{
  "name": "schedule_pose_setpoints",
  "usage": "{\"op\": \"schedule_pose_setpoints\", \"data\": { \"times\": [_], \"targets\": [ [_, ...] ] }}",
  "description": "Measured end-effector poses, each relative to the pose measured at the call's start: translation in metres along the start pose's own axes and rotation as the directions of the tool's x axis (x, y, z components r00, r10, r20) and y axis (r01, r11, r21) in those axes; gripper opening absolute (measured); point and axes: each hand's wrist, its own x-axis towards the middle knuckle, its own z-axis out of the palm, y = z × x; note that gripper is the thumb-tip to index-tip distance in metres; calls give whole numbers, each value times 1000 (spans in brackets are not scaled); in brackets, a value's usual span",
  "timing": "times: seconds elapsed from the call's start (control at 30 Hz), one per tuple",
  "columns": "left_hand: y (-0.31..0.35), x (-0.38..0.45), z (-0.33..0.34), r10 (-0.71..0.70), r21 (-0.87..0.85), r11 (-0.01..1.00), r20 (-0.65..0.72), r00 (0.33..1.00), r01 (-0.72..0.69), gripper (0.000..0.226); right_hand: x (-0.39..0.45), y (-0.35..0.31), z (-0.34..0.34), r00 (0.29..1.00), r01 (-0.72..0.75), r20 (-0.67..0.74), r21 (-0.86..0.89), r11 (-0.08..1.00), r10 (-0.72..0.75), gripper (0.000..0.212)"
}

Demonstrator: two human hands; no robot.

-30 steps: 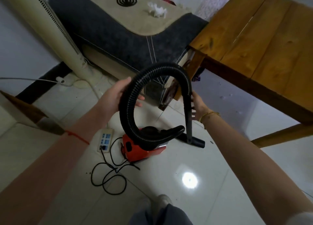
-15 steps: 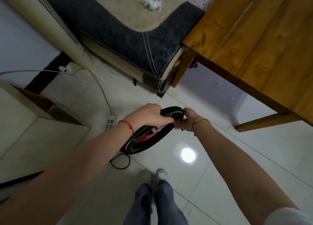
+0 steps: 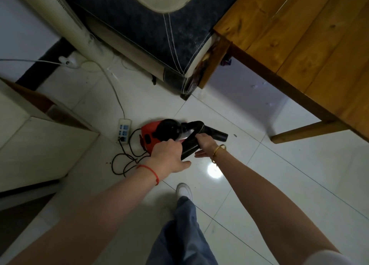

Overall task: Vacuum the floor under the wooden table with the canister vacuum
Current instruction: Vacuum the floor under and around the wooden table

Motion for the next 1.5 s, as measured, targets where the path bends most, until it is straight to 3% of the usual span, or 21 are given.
{"op": "schedule_pose_setpoints", "data": {
  "times": [0.07, 0.13, 0.2, 0.3, 0.37, 0.47, 0.6, 0.73, 0.9, 1.1, 1.23, 1.5],
  "targets": [
    [-2, -3, 16, -13, -25, 1000, -26, 1000, 13, 48, 1, 14, 8, 987, 143, -23, -348, 927, -161, 34],
    [-6, -6, 33, -32, -42, 999, -39, 999, 30, 45, 4, 31, 15, 948, 236, -27, -610, 757, -317, 33],
    [-12, -8, 51, -9, -29, 1000, -53, 999, 8, 41, 8, 50, 19, 912, 293, 13, -723, 626, -411, 36],
    [-21, -14, 71, 89, -28, 995, -55, 994, -91, 34, 15, 71, 20, 873, 344, 148, -862, 373, -465, 61],
    [-26, -20, 82, 173, -11, 985, -56, 983, -174, 28, 21, 78, 20, 821, 399, 217, -880, 259, -528, 54],
    [-33, -26, 98, 210, -20, 977, -109, 972, -213, 23, 27, 85, 17, 813, 463, 267, -835, 297, -518, 40],
    [-28, -27, 120, 236, -72, 966, -135, 962, -247, 22, 34, 102, 9, 779, 486, 317, -850, 201, -541, 33],
    [-2, -17, 132, 197, -119, 970, -116, 974, -210, 26, 42, 116, -9, 792, 457, 299, -868, 193, -532, 31],
    [51, 12, 131, 66, -96, 992, -130, 989, -79, 41, 57, 117, -49, 789, 449, 309, -880, 155, -531, 27],
    [133, 58, 122, -142, -110, 986, -130, 981, 128, 33, 83, 102, -110, 763, 494, 420, -869, 22, -492, 23],
    [174, 99, 121, -247, -165, 960, -123, 961, 226, 29, 109, 93, -152, 722, 512, 473, -856, -70, -505, 24],
    [171, 150, 153, -251, -170, 963, -284, 926, 209, 31, 165, 89, -179, 580, 560, 548, -805, -193, -603, 28]
  ]
}}
